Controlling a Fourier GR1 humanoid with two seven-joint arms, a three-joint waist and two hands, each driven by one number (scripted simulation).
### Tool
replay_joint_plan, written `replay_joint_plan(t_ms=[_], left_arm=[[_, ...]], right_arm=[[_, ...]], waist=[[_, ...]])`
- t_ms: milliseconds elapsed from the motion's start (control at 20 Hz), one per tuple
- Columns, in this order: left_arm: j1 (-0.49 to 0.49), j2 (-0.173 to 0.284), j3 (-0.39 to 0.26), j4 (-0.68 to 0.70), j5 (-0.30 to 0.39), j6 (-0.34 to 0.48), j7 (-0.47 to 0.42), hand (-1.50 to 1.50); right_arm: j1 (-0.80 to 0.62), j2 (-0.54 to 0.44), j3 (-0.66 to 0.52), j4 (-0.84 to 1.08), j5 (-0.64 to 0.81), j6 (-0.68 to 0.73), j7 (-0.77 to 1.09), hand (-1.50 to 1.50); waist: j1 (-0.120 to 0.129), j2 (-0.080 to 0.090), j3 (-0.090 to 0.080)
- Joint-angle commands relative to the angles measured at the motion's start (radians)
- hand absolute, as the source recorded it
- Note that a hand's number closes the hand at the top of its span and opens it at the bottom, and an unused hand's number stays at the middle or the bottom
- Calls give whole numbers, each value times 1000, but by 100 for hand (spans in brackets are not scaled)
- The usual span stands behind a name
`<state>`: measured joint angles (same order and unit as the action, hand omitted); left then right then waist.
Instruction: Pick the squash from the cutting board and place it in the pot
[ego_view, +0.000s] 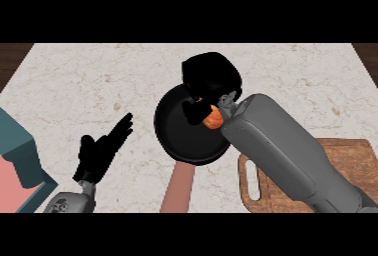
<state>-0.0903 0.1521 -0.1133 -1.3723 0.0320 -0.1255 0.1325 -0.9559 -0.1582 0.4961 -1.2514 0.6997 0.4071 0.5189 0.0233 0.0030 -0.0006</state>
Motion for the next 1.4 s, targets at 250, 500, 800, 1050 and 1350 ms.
replay_joint_plan(t_ms=[250, 500, 800, 1050, 1350], left_arm=[[-36, 2, 20, 36, -12, -1, 10, 0], [9, -13, -3, -6, -7, -6, 14, 0], [-29, -25, -3, 15, -11, 0, 20, 0], [52, 26, 28, -48, 19, -38, 3, 0], [39, 9, 26, -50, 9, -22, 35, 0]], right_arm=[[-22, 155, 22, 256, -41, 111, 164, -150], [24, 157, -38, 179, -164, -218, 15, -150], [47, 158, -177, 69, -338, -531, -58, -150], [20, 158, -298, 38, -356, -669, -24, -150], [97, 77, -465, -24, -466, -632, -160, -150]], waist=[[-9, 0, 0], [12, 3, 2], [6, 5, 2], [-6, -5, 1], [-21, -3, 1]])
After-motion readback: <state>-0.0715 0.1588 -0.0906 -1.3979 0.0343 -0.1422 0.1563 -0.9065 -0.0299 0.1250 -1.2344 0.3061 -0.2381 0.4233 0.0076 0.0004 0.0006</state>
